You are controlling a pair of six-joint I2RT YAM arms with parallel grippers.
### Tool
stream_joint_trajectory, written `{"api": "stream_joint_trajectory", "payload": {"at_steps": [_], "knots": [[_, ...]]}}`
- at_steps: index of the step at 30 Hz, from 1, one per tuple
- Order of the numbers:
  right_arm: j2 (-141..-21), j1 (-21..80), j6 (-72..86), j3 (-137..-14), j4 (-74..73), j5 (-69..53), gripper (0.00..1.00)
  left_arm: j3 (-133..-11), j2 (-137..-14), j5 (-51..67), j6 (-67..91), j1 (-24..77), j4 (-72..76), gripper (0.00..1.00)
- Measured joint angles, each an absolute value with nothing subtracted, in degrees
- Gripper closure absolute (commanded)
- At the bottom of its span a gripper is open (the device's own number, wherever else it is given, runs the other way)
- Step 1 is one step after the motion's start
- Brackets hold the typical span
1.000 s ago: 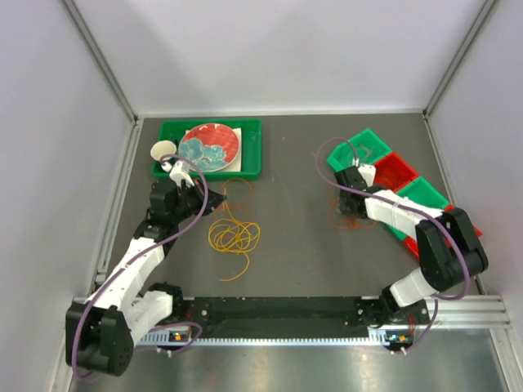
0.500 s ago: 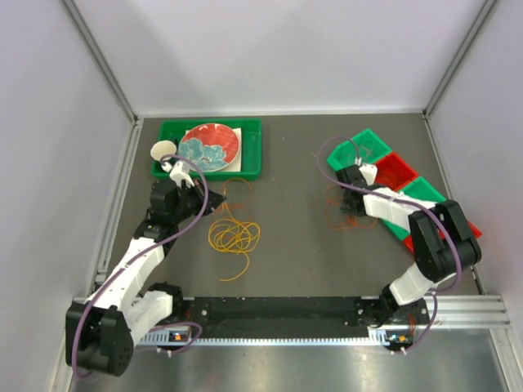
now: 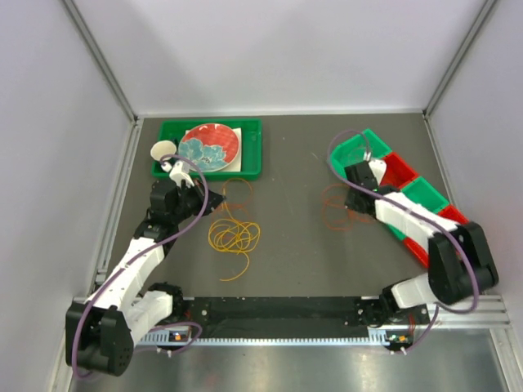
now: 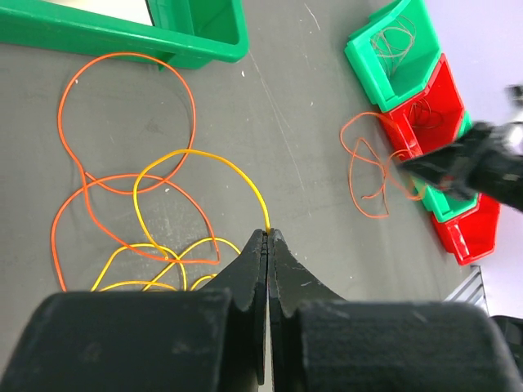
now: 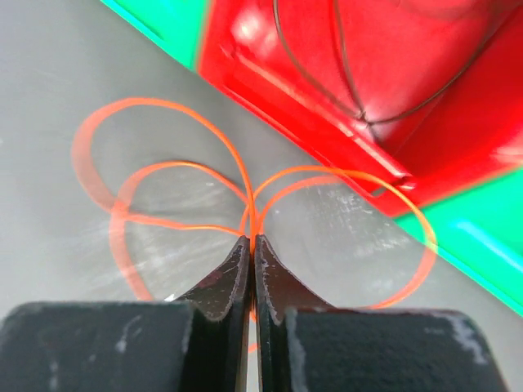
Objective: Untangle the cables
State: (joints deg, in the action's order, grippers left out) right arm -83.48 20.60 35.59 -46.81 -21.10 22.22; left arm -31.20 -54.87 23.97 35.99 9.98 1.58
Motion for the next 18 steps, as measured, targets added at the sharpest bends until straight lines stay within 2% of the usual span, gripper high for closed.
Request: {"api": "stream_joint_trajectory", "payload": {"at_steps": [10, 18], "knots": [[-59.5, 20.5, 32.9, -50.5, -30.4, 25.6, 1.0, -31.2, -54.9, 23.1, 35.7, 10.0, 1.5, 1.0], [-49.4, 20.5, 30.9, -64.4, -41.9, 33.2, 1.0, -31.4, -54.9, 23.1, 35.3, 10.0, 1.4, 1.0]]}}
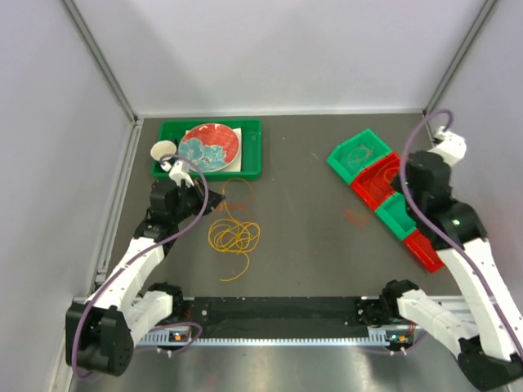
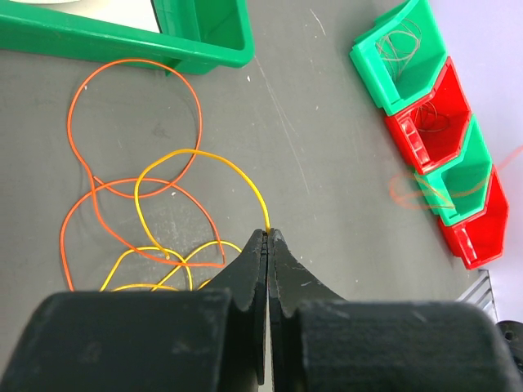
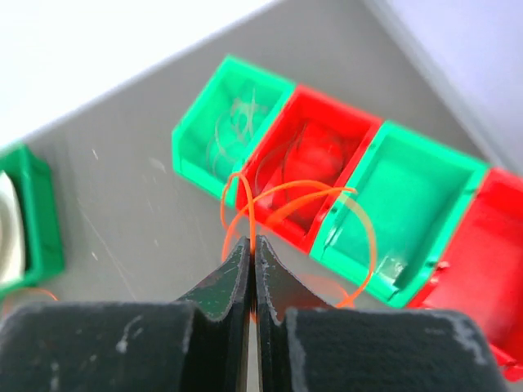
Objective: Untangle the cables
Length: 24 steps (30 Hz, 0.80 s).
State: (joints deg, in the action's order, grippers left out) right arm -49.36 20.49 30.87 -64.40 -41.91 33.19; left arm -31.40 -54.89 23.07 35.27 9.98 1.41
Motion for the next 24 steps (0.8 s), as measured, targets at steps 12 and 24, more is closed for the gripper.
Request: {"api": "stream_joint_trajectory", "payload": {"at_steps": [12, 24], "knots": [[-44.6, 20.5, 25.3, -80.3, -48.9, 45.9, 1.0, -31.7, -56.6, 23.2, 35.2, 10.0, 1.8, 1.0], [-51.1, 15.9, 14.9, -83.3, -43.9, 51.5, 1.0, -32.1, -57.2, 23.7, 35.2, 10.0, 2.6, 1.0]]}}
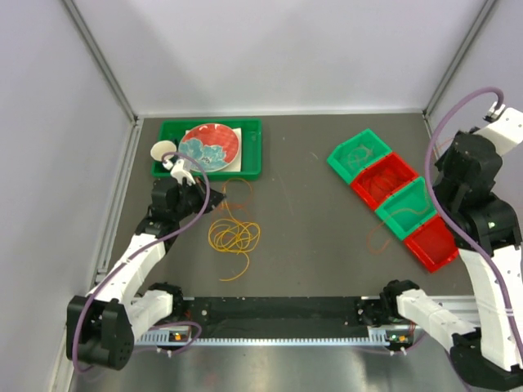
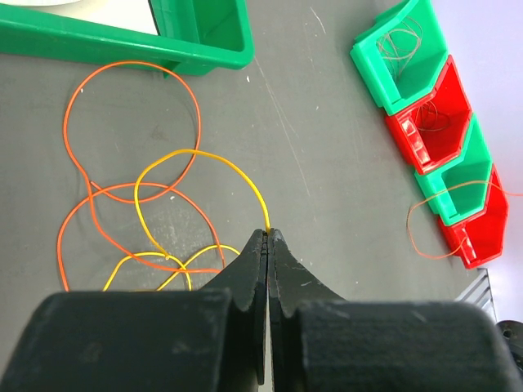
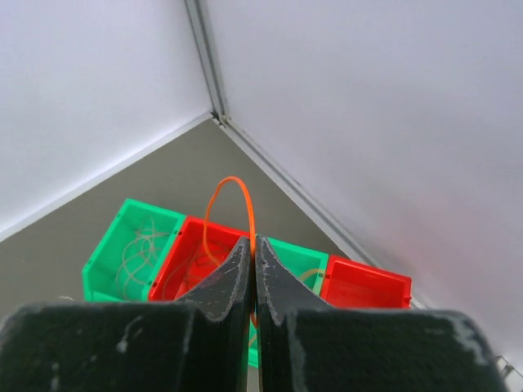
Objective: Untangle the cables
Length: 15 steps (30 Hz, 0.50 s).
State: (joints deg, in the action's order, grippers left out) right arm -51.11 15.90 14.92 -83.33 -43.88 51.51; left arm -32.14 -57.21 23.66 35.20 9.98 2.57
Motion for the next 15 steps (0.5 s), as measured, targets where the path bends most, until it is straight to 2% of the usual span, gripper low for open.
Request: {"api": "stream_joint_trajectory", "payload": {"at_steps": [5, 15], "knots": [[-52.3, 9.2, 14.6, -81.3, -40.3, 46.9, 1.0, -32.6, -57.7, 23.7, 35.2, 10.0, 2.6, 1.0], [-54.0, -11.3, 21.1, -57.1, -29.6, 27.3, 1.0, -32.7, -57.8, 23.6, 34.6, 10.0, 2.5, 1.0]]}}
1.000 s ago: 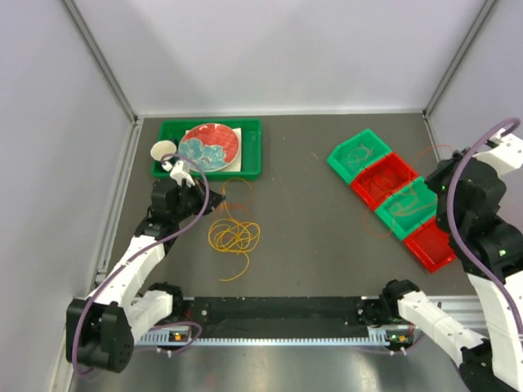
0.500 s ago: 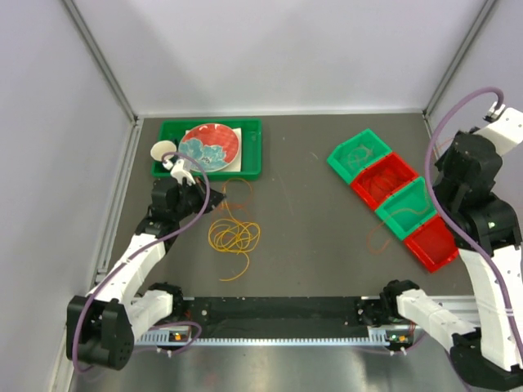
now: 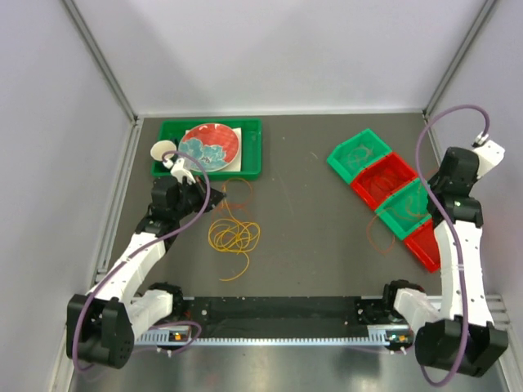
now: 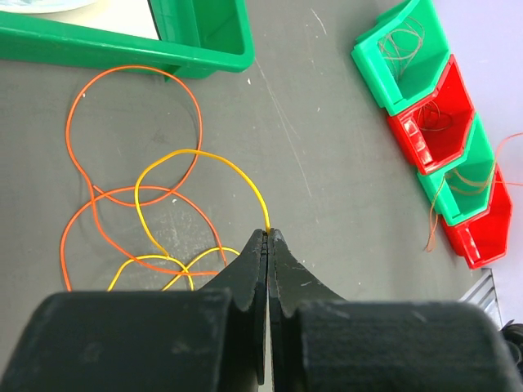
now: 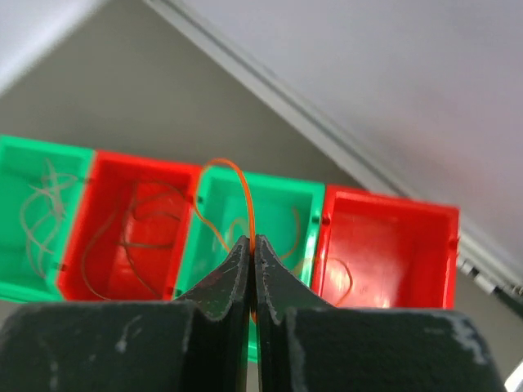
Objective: Untangle the cables
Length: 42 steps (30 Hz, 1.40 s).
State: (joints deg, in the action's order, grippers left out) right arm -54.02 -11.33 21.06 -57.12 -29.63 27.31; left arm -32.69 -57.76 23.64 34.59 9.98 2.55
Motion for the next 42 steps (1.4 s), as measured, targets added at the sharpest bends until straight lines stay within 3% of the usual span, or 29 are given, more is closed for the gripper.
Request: {"api": "stream_joint_trajectory", "payload": {"at_steps": [14, 15, 16, 18, 20, 29, 36, 40, 42], "knots": [[-68.5, -14.8, 28.9, -47.5, -20.9, 19.4, 0.98, -32.9, -60.8, 23.6, 34.1, 10.0, 2.5, 1.0], [-69.9, -14.8, 29.4, -47.4, -20.8, 19.3, 0.86, -33.0, -61.0, 23.6, 34.1, 10.0, 2.6, 1.0], [-70.7, -14.8, 29.7, -47.3, -20.7, 19.1, 0.6, -33.0, -61.1, 23.6, 34.0, 10.0, 2.6, 1.0], [-71.6, -14.8, 30.6, -47.3, -20.7, 18.4, 0.4, -33.0, -61.2, 23.6, 34.0, 10.0, 2.5, 1.0], [-71.4, -14.8, 30.5, -47.3, -20.6, 18.0, 0.32, -33.0, -61.3, 23.6, 33.9, 10.0, 2.6, 1.0], [-68.9, -14.8, 29.6, -49.3, -22.1, 14.6, 0.37, -33.0, -61.2, 23.8, 33.9, 10.0, 2.6, 1.0], [-75.9, -14.8, 30.9, -51.9, -21.0, 11.2, 0.36, -33.0, -61.2, 24.0, 33.9, 10.0, 3.0, 1.0], [-81.4, -14.8, 32.5, -52.3, -20.1, 8.9, 0.48, -33.0, -61.2, 24.0, 33.7, 10.0, 3.0, 1.0], [-83.7, -14.8, 33.4, -52.9, -19.0, 7.2, 0.6, -33.0, -61.2, 24.0, 33.5, 10.0, 3.0, 1.0]]}}
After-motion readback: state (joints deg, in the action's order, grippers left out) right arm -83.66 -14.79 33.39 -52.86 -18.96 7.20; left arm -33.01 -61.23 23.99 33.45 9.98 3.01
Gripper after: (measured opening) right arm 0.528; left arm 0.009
